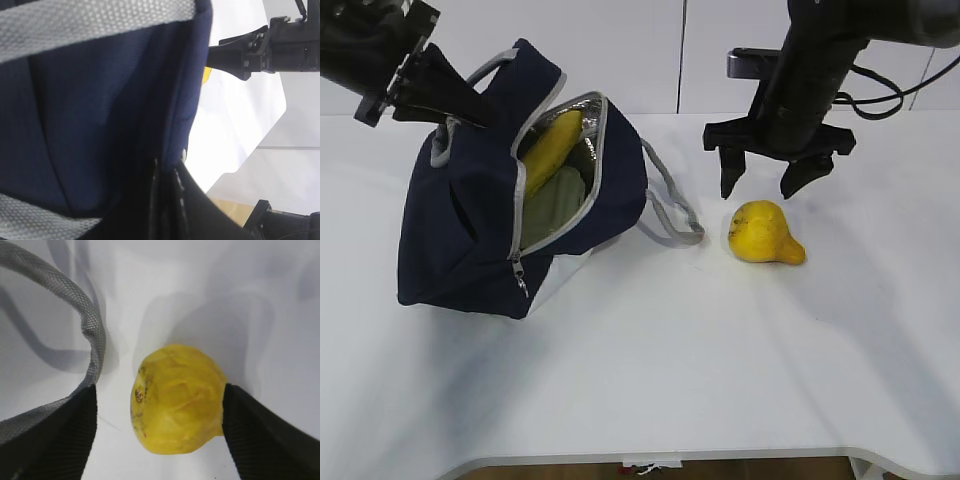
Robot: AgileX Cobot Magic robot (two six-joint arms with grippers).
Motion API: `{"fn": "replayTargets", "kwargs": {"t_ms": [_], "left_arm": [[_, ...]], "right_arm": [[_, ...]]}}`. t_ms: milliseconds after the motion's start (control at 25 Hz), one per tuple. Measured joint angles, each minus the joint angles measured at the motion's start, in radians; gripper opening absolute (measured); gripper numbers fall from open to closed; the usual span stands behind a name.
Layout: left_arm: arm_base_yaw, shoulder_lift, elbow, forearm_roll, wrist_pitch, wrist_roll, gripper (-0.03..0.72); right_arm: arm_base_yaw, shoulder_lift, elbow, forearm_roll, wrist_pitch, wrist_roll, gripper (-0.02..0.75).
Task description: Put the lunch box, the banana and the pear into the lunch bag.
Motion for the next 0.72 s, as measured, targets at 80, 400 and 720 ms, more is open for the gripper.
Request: {"fn": "replayTargets", "kwargs": {"t_ms": [80,400,720], "left_arm": [[0.0,0.0,0.0,0.004,0.0,0.0,0.001],[0.0,0.0,0.0,0.025,0.0,0.0,0.001],[0.0,0.0,0.0,0.027,0.0,0.0,0.001]], "right_arm": [[0.0,0.0,0.0,0.005,0.0,0.001,0.636],[0.0,0.028,0.0,-0.011,0.026,0.031,0.65],[-0.001,0.066,0.0,-0.011,0.044,0.033,0.646]]}}
